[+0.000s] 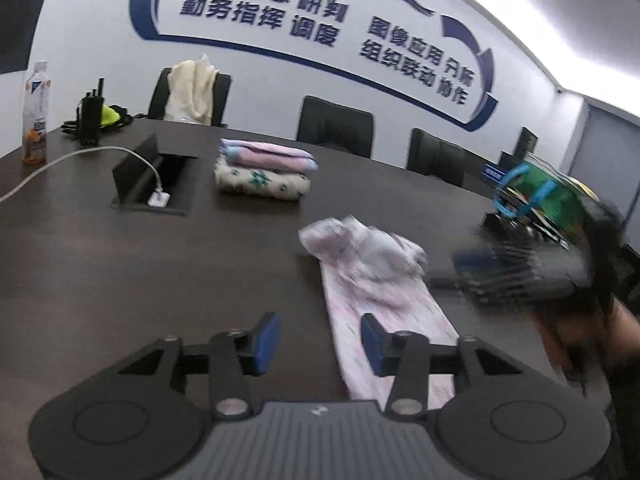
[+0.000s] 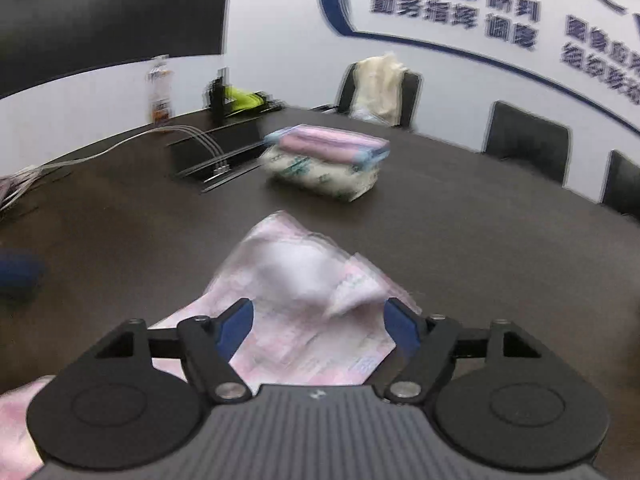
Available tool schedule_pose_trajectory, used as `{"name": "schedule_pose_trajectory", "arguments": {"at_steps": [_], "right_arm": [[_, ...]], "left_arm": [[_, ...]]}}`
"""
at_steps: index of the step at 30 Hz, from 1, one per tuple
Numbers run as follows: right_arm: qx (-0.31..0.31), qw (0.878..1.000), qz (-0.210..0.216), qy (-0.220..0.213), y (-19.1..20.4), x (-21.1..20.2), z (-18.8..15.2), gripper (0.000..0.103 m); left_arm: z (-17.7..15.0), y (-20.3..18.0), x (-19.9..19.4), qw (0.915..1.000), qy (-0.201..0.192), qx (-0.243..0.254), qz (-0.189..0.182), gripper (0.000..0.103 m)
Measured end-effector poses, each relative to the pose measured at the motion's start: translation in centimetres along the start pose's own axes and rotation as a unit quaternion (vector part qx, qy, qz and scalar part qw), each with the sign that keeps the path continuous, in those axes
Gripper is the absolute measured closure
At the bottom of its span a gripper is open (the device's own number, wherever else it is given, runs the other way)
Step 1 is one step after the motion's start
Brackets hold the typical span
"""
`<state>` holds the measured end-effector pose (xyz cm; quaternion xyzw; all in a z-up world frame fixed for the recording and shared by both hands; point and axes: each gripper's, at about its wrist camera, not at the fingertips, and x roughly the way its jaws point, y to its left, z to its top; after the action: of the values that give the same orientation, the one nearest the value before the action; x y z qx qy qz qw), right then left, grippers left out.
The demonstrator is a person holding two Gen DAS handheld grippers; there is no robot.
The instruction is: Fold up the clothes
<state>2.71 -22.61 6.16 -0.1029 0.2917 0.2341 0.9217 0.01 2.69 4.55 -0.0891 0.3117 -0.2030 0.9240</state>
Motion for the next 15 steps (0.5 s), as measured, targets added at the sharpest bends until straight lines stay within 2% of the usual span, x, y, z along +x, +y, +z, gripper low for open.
{"name": "schedule_pose_trajectory", "arguments": {"at_steps": [2, 3, 6, 8, 11, 14, 15], "right_arm": [[-0.008, 0.999, 0.027, 0.030, 0.8, 0.5, -1.0, 0.040], [-0.014, 0.999, 0.033, 0.038, 1.0, 0.7, -1.3, 0.040], [0.014, 1.000, 0.016, 0.012, -0.5, 1.0, -0.5, 0.040], [0.050, 0.999, 0.011, -0.009, -2.0, 1.4, 0.6, 0.040], [0.039, 0.999, 0.022, 0.003, -1.7, 3.8, 1.3, 0.040], [0.019, 0.999, 0.034, 0.025, -0.8, 6.3, 1.4, 0.040], [0.015, 0.999, 0.032, 0.029, -0.6, 7.0, 1.3, 0.042]], "left_arm": [[1.6, 0.2, 1.9, 0.9999, 0.009, -0.001, -0.004, 0.045], [2.4, 0.3, 2.8, 0.9999, 0.014, -0.001, -0.007, 0.042], [4.8, 0.6, 5.7, 0.9995, 0.028, -0.002, -0.013, 0.039], [6.4, 0.8, 7.6, 0.9991, 0.038, -0.003, -0.018, 0.040], [8.3, 1.1, 10.7, 0.9982, 0.055, -0.013, -0.022, 0.042], [8.6, 1.3, 14.0, 0.9956, 0.081, -0.040, -0.024, 0.050], [8.5, 1.3, 14.6, 0.9951, 0.086, -0.043, -0.025, 0.057]]}}
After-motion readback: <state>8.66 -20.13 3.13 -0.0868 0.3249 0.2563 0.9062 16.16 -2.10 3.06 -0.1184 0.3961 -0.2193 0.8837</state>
